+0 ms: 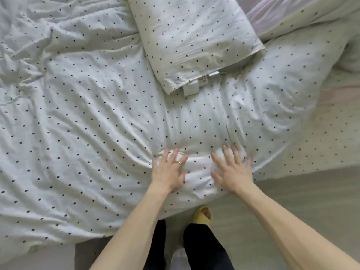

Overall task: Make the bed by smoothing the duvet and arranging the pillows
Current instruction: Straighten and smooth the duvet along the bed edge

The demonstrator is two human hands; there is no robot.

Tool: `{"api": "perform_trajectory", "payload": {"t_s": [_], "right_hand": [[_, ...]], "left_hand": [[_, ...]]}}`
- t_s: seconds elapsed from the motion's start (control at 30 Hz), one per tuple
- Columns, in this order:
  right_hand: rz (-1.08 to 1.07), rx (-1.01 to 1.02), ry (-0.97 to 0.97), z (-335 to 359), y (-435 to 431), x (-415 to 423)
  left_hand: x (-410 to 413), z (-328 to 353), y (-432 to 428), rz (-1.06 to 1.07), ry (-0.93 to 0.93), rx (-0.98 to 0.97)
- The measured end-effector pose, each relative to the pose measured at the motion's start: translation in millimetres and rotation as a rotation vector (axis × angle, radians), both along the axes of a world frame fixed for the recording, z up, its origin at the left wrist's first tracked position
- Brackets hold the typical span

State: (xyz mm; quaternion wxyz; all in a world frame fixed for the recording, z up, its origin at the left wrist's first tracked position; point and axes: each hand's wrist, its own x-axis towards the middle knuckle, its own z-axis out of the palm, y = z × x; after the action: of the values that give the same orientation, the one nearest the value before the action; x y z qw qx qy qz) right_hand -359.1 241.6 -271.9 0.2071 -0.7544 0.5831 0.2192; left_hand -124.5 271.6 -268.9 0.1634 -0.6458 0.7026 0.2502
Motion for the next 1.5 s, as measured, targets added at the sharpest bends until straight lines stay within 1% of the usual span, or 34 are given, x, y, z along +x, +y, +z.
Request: {"api": "perform_trajectory", "payload": {"t_s": [0.03,0.07,0.13,0.2,0.23,0.3,0.33,0.37,0.43,0.47,0.57,0.6,0.63,0.67,0.7,0.73,0.8,0.83,0.87,0.9,0.93,0.97,1.0,1.03,1.07,1.1,1.17,1.2,1.23,1.27,1.33,1.4,1.43,1.5], "right_hand": [[-0.137,0.076,0.029,-5.8,2.5,-23.8],[-0.277,0.081,-0.007,-6.6,7.5,-37.7],[-0.598,-0.067,-0.222,-4.3,10.9,-51.9],[-1.027,-0.259,-0.484,6.2,-1.5,-58.2],[-1.207,-0.336,-0.562,7.8,-8.7,-62.1],[-1.494,-0.462,-0.639,11.7,-34.0,-83.3],[-1.608,-0.467,-0.68,15.6,-47.3,-95.0],[-1.716,-0.422,-0.757,11.3,-60.7,-108.6],[-1.857,-0.23,-1.057,10.4,-83.5,-135.0],[-1.87,-0.169,-1.177,3.2,-93.2,-151.6],[-1.778,-0.057,-1.371,-39.8,-109.4,-188.5],[-1.747,-0.006,-1.419,-36.8,-110.1,-193.9],[-1.713,0.03,-1.403,-18.2,-111.4,-191.0],[-1.652,-0.013,-1.359,9.8,-111.1,-183.6],[-1.612,-0.191,-1.259,28.0,-107.4,-181.9],[-1.581,-0.432,-1.156,47.1,-96.3,-180.4],[-1.549,-0.875,-0.879,73.4,-53.5,-183.0],[-1.571,-0.996,-0.729,74.0,-28.3,-183.4],[-1.628,-1.022,-0.589,63.7,-2.8,-181.7],[-1.712,-0.917,-0.473,47.9,20.9,-178.5],[-1.782,-0.709,-0.406,21.1,38.0,-177.3],[-1.819,-0.445,-0.412,-1.2,46.3,-174.1],[-1.822,-0.218,-0.461,-20.3,46.9,-169.8],[-1.83,-0.088,-0.53,-34.0,45.2,-166.7],[-1.879,-0.055,-0.619,-44.0,39.0,-166.2],[-1.991,-0.119,-0.769,-48.5,30.5,-168.5],[-2.197,-0.292,-1.186,-42.3,15.5,-177.1],[-2.261,-0.317,-1.4,-34.3,9.2,-182.8],[-2.317,-0.323,-1.538,-29.0,5.6,-191.2],[-2.37,-0.296,-1.624,-24.6,2.9,-200.2],[-2.419,-0.165,-1.693,-13.8,-7.8,-217.4],[-2.287,-0.018,-1.748,-0.7,-21.2,-233.7],[-2.187,-0.021,-1.767,10.0,-31.3,-243.1],[-2.066,-0.144,-1.755,39.8,-57.1,-258.2]], "left_hand": [[-8.1,-1.9,-6.1,0.024,-0.066,0.074],[-13.9,-0.3,-11.5,0.069,-0.115,0.124],[-40.6,8.6,-35.3,0.106,-0.159,0.141],[-74.6,17.0,-61.3,0.058,-0.136,0.07],[-86.6,19.0,-69.2,0.019,-0.11,0.019],[-114.6,23.3,-89.4,-0.085,-0.035,-0.077],[-126.0,27.0,-99.1,-0.115,0.005,-0.106],[-137.3,30.0,-111.0,-0.144,0.056,-0.132],[-160.8,33.5,-134.6,-0.219,0.119,-0.171],[-173.4,35.6,-147.2,-0.256,0.137,-0.19],[-191.3,34.6,-179.2,-0.323,0.154,-0.222],[-198.8,31.3,-190.6,-0.342,0.158,-0.226],[-203.4,28.1,-200.4,-0.337,0.181,-0.228],[-207.3,25.7,-208.3,-0.319,0.212,-0.231],[-212.0,23.6,-214.1,-0.296,0.256,-0.243],[-216.2,21.5,-217.4,-0.271,0.302,-0.264],[-222.0,17.9,-216.0,-0.25,0.371,-0.291],[-221.9,15.3,-212.7,-0.262,0.371,-0.283],[-222.8,12.0,-209.3,-0.313,0.332,-0.256],[-225.6,6.9,-206.7,-0.399,0.264,-0.215],[-228.2,0.1,-204.8,-0.492,0.179,-0.164],[-231.5,-6.4,-201.7,-0.567,0.109,-0.107],[-232.9,-11.4,-199.1,-0.605,0.068,-0.07],[-234.5,-14.9,-196.9,-0.625,0.061,-0.066],[-235.5,-17.1,-196.8,-0.645,0.076,-0.083],[-236.2,-18.0,-198.4,-0.676,0.096,-0.11],[-237.0,-18.0,-204.2,-0.742,0.135,-0.15],[-239.4,-20.1,-207.6,-0.763,0.156,-0.154],[-244.7,-21.6,-210.6,-0.76,0.19,-0.14],[-250.8,-23.0,-213.6,-0.741,0.226,-0.116],[-262.5,-23.7,-216.6,-0.691,0.281,-0.077],[-270.7,-19.4,-214.7,-0.631,0.328,-0.083],[-276.1,-14.8,-215.0,-0.606,0.382,-0.117],[-285.1,-4.4,-220.1,-0.564,0.511,-0.215]]}}
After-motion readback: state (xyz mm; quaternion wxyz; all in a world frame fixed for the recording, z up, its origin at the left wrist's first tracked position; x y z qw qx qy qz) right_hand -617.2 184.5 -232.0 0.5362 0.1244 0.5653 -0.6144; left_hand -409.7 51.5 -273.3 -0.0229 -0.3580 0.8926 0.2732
